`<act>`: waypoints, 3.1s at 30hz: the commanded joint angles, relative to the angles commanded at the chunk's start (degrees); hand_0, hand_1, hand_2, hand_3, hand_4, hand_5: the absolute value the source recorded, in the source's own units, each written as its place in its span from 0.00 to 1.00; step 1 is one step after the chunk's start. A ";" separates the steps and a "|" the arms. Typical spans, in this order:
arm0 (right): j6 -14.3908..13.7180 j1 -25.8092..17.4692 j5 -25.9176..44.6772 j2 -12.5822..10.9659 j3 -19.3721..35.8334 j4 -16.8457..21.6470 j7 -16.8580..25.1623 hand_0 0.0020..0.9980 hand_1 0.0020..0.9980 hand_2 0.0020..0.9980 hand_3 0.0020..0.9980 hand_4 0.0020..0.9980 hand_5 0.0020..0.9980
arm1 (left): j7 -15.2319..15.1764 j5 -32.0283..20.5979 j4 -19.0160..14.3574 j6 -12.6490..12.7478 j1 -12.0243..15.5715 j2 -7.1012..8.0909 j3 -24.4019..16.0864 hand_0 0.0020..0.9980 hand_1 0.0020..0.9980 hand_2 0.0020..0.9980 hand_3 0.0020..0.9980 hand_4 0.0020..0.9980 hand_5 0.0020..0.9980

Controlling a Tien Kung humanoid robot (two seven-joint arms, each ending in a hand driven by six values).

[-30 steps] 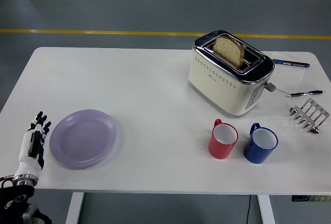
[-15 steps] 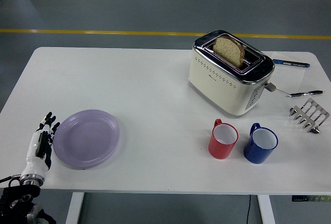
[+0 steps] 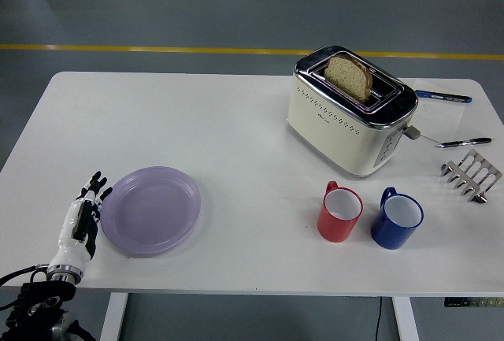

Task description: Push plate across desktop,pick up the break from the machine,place the break in the plate

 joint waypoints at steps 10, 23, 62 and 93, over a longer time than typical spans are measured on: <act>0.00 0.17 0.01 0.06 -0.18 -0.03 -0.01 0.67 0.61 0.64 0.63 0.45 0.41 | 0.13 -3.02 -0.61 -0.78 -0.99 0.23 5.12 0.94 0.93 0.99 1.00 0.51 1.00; -0.01 0.23 0.00 0.10 -0.35 -0.05 -0.02 0.67 0.61 0.64 0.63 0.45 0.41 | 0.33 -6.10 -1.76 -1.52 -2.44 1.86 11.16 0.93 0.92 0.99 0.99 0.51 1.00; -0.02 0.55 -0.02 0.73 -1.30 -0.23 0.00 0.67 0.61 0.64 0.63 0.44 0.41 | 0.65 -15.61 0.17 -5.02 -9.50 1.49 25.89 0.91 0.90 0.98 0.98 0.51 1.00; -1.79 5.34 -6.99 -3.66 -4.48 1.70 1.00 0.67 0.62 0.64 0.63 0.45 0.41 | 7.48 0.55 -5.28 -1.36 -4.29 -2.93 10.26 0.84 0.83 0.87 0.86 0.51 1.00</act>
